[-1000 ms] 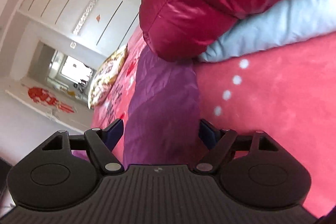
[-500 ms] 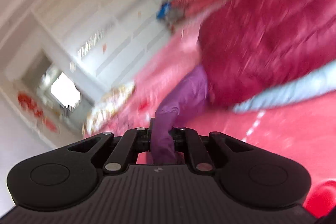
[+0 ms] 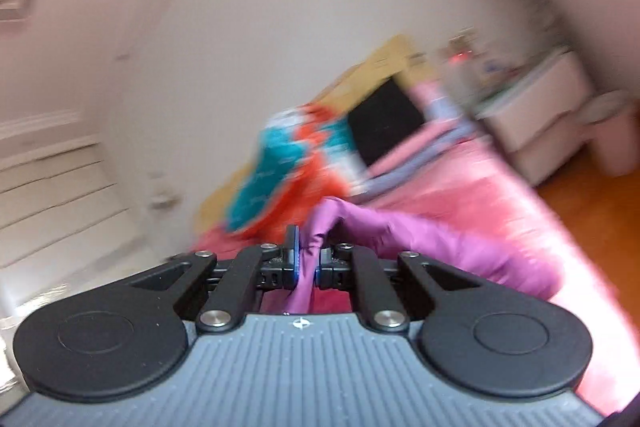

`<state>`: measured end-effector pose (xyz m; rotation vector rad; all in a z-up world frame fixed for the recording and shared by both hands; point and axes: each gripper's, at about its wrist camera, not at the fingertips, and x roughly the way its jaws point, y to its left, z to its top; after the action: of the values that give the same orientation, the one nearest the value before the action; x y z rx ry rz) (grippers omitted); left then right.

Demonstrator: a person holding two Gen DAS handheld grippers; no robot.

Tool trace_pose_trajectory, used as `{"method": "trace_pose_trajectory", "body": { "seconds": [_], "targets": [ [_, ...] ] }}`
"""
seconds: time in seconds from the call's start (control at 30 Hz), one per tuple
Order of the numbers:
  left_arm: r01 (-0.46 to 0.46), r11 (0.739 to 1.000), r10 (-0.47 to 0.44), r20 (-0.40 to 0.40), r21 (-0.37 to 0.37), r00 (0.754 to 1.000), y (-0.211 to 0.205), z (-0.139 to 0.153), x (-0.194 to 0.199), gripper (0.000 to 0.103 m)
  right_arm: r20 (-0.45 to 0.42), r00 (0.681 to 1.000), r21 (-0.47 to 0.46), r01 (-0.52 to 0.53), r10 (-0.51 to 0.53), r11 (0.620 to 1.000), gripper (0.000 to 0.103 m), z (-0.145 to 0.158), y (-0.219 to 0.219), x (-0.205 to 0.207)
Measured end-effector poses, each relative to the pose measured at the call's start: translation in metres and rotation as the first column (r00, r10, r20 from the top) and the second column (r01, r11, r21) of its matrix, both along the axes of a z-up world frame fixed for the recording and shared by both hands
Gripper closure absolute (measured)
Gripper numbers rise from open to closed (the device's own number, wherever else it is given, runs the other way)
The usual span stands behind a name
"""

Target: Fold large clothes

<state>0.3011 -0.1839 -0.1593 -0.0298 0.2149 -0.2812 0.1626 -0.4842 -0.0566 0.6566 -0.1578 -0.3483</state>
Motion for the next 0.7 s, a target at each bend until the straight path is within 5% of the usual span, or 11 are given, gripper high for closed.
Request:
{"method": "trace_pose_trajectory", "body": {
  "seconds": [0.13,0.37,0.57,0.7],
  "targets": [
    [0.049,0.994,-0.045,-0.035,0.101,0.998,-0.043,-0.007,0.041,0.001,-0.12,0.98,-0.005,0.158,-0.158,0.987,0.094,-0.037,-0.048,-0.017],
    [0.124,0.98,-0.108,-0.108,0.156,0.988,-0.098,-0.032,0.07,0.001,-0.281,0.934,0.081,0.25,-0.219,0.965,0.095,-0.094,-0.101,-0.012],
    [0.169,0.967,-0.144,-0.138,0.19,0.98,-0.111,-0.029,0.059,0.001,-0.366,0.909,0.034,0.228,-0.2,0.973,0.093,-0.096,-0.099,0.025],
    [0.16,0.965,-0.131,-0.144,0.209,0.981,-0.092,-0.011,0.035,0.001,-0.405,0.897,0.023,0.204,-0.178,0.979,0.075,-0.095,-0.084,0.026]
  ]
}}
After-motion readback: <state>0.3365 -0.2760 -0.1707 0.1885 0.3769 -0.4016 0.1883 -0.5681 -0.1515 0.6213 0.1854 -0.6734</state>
